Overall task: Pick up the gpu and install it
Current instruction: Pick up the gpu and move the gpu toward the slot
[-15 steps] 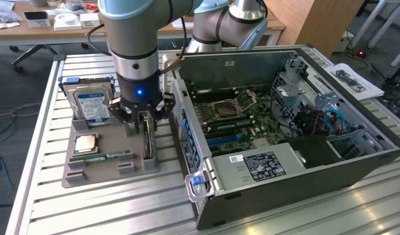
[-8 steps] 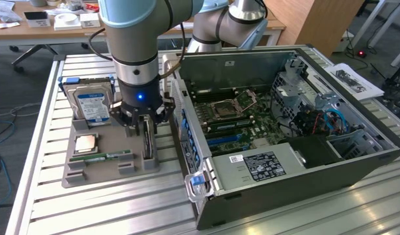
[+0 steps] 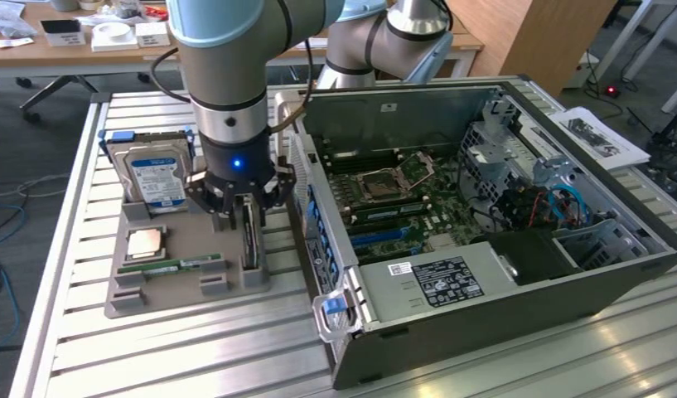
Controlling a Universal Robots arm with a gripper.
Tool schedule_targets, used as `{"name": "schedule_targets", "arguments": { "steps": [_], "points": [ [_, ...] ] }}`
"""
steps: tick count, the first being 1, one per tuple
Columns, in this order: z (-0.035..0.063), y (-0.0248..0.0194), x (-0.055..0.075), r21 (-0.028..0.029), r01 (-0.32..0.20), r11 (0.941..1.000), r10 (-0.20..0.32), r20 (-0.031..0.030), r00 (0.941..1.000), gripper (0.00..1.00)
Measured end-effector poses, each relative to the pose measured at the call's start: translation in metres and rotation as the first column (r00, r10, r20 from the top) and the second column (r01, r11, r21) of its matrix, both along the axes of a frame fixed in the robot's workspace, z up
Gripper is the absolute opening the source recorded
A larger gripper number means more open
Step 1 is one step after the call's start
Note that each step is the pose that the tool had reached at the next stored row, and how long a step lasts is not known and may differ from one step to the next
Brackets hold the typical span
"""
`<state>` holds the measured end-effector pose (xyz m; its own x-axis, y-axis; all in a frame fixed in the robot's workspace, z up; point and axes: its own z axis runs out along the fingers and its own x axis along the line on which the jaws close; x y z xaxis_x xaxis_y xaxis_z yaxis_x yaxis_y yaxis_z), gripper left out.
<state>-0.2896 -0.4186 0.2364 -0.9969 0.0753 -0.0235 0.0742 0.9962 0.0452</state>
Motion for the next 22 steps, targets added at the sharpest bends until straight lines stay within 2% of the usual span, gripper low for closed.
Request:
{"name": "schedule_targets", "arguments": {
  "steps": [7,22],
  "points": [
    [-0.0047,0.0011,-0.0013,-0.0002,0.0,1.0,0.0,-0.0002,1.0,0.47],
    [-0.0078,0.0009,-0.0009,-0.0001,0.0,1.0,0.0,-0.0002,1.0,0.47]
  ]
}}
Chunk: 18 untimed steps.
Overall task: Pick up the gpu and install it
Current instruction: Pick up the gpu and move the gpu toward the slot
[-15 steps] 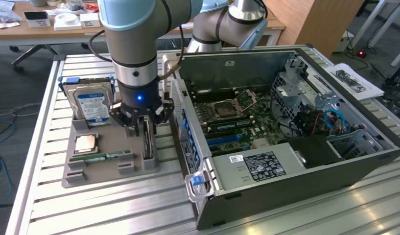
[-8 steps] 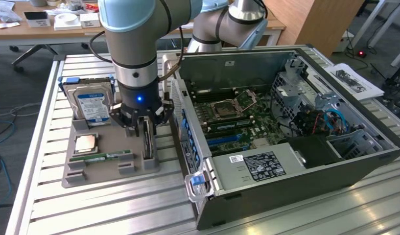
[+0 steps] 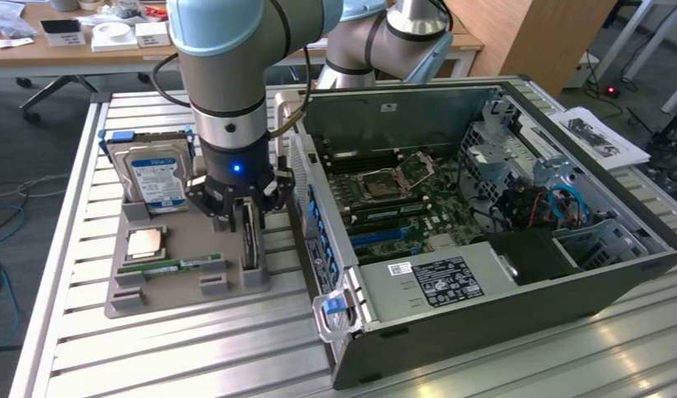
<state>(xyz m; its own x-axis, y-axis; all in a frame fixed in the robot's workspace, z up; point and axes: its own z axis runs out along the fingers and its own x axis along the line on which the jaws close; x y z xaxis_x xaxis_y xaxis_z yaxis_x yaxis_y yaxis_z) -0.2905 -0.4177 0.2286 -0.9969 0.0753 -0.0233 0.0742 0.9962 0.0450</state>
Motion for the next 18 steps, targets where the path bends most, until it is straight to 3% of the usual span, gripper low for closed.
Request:
{"name": "schedule_targets", "arguments": {
  "steps": [9,10,18],
  "points": [
    [0.0,0.0,0.0,0.0,0.0,1.0,0.0,0.0,1.0,0.46],
    [0.0,0.0,0.0,0.0,0.0,1.0,0.0,0.0,1.0,0.39],
    [0.0,0.0,0.0,0.0,0.0,1.0,0.0,0.0,1.0,0.39]
  ]
}}
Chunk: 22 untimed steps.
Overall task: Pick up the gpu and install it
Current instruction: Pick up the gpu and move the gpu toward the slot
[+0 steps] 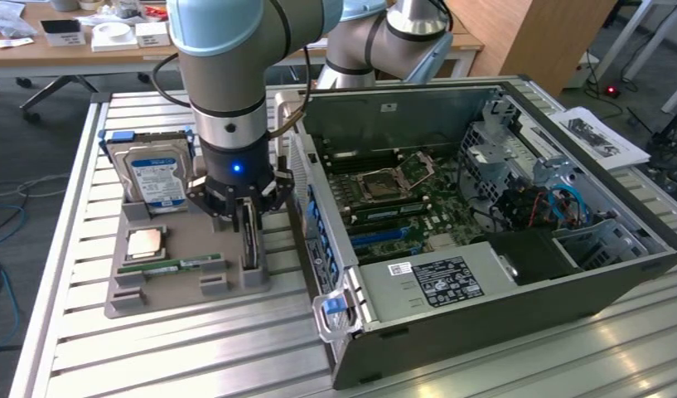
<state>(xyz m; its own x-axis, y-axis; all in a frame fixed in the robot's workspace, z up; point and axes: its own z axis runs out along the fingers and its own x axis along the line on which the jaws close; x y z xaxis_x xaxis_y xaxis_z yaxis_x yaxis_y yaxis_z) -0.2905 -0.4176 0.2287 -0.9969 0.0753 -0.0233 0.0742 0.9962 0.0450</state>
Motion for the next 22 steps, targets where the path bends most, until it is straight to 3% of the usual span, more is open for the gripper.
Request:
{"name": "schedule_targets", "arguments": {
  "steps": [17,22],
  "points": [
    [0.0,-0.0001,0.0009,0.0,0.0,1.0,0.0,-0.0001,1.0,0.39],
    [0.0,0.0,0.0009,0.0,0.0,1.0,0.0,-0.0001,1.0,0.27]
  ]
}}
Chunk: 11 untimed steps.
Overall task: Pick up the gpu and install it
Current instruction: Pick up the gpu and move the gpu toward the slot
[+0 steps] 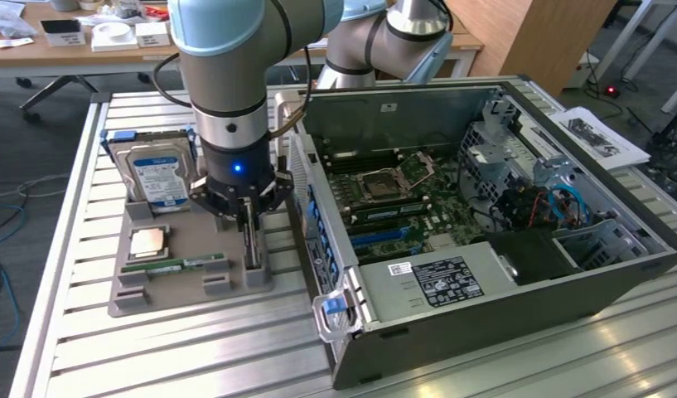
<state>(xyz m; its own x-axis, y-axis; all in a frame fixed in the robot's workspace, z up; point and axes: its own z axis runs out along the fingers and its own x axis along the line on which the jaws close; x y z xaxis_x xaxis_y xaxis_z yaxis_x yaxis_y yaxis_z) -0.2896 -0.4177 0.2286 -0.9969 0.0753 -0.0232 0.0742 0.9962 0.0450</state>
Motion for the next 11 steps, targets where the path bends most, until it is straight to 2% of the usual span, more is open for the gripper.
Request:
{"name": "schedule_targets", "arguments": {
  "steps": [9,11],
  "points": [
    [0.0,0.0,0.0,0.0001,0.0,1.0,0.0,-0.0001,1.0,0.27],
    [-0.0002,0.0,0.0,0.0017,-0.011,0.9999,0.011,-0.0002,0.9999,0.27]
  ]
}}
